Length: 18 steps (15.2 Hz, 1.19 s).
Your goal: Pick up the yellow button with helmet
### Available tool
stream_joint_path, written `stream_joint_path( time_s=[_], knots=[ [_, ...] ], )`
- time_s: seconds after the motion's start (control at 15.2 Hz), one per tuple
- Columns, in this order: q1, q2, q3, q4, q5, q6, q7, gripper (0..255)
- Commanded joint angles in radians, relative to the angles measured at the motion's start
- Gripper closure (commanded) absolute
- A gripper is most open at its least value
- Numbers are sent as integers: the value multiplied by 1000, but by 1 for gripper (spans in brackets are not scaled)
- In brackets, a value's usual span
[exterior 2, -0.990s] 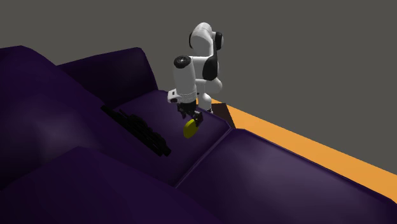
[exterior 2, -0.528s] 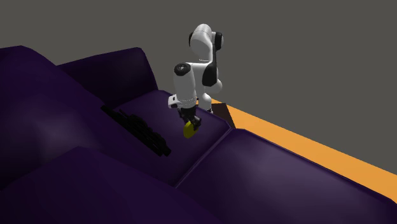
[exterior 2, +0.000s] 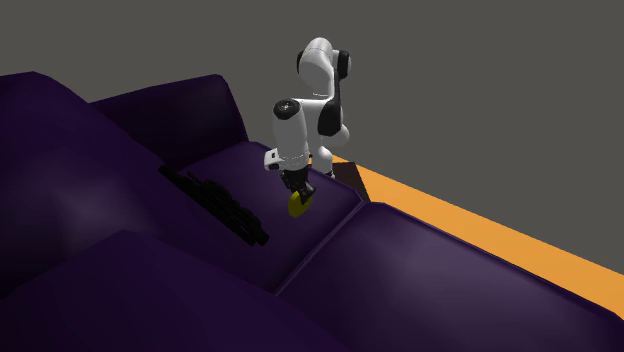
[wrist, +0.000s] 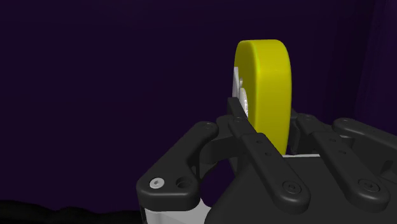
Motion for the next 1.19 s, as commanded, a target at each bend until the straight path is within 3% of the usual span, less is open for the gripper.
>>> stream_joint_path(
  time_s=[0.0,1.12],
  knots=[
    [0,-1,0,-2,0,0,0,255],
    [1,-13,0,189,-1,-203,6,255]
  ],
)
